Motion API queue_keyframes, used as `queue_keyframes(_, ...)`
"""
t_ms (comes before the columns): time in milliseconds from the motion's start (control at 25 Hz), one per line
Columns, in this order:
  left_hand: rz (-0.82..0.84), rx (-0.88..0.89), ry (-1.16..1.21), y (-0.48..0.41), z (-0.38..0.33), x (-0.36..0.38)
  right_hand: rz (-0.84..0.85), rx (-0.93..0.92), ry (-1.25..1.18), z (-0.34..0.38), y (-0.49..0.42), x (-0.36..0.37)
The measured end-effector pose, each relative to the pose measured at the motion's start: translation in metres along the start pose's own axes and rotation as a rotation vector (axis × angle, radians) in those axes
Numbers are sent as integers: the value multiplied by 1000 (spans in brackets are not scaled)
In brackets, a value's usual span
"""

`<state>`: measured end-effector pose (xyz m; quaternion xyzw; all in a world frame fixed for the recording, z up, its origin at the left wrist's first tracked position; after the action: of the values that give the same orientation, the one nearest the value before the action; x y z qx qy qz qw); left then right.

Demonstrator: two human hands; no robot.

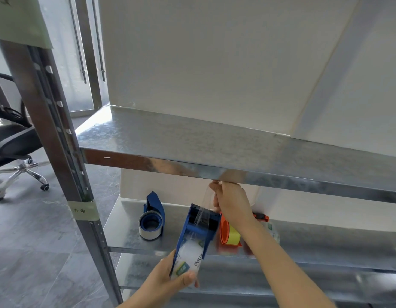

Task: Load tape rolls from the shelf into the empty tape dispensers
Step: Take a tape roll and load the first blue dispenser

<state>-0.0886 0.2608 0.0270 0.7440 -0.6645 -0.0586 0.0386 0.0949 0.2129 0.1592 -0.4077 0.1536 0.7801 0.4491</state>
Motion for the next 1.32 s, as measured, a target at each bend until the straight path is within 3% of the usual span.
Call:
queue_keyframes(120, -23, -5, 42, 6, -2, -3, 15, 47, -2, -10, -10, -2)
queue_keyframes(320, 2, 26, 114, 17, -9, 0, 234, 286, -530, -31, -14, 28)
queue_keyframes(480, -34, 18, 172, 17, -6, -5, 354, 456, -585, -48, 1, 61)
queue_keyframes(560, -84, 35, 209, 17, -7, -10, 458, 565, -614, -55, 18, 85)
queue_keyframes(720, -156, 82, 348, 12, -15, -16, 727, 741, -997, -39, 54, 133)
queue_keyframes(880, -184, 105, 418, 5, -12, -19, 664, 855, -1160, -46, 61, 155)
queue_keyframes(1000, -194, 87, 454, 0, -3, -24, 560, 800, -1214, -54, 57, 166)
queue_keyframes(1120, -219, 78, 439, -9, 8, -30, 428, 613, -1257, -68, 47, 166)
queue_keyframes(1320, -248, -48, 406, -43, 37, -36, 466, 419, -1213, -93, 48, 191)
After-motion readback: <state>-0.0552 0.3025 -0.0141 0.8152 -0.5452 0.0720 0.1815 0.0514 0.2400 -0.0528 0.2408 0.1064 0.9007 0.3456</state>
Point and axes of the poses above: each hand's wrist, its own y-axis away from the middle knuckle, its own x-axis out of the palm, z = x × y, the point moved 9 cm from there along -y, towards the middle knuckle, and after that the axes turned 1 degree about y, right-handed, at the moved point
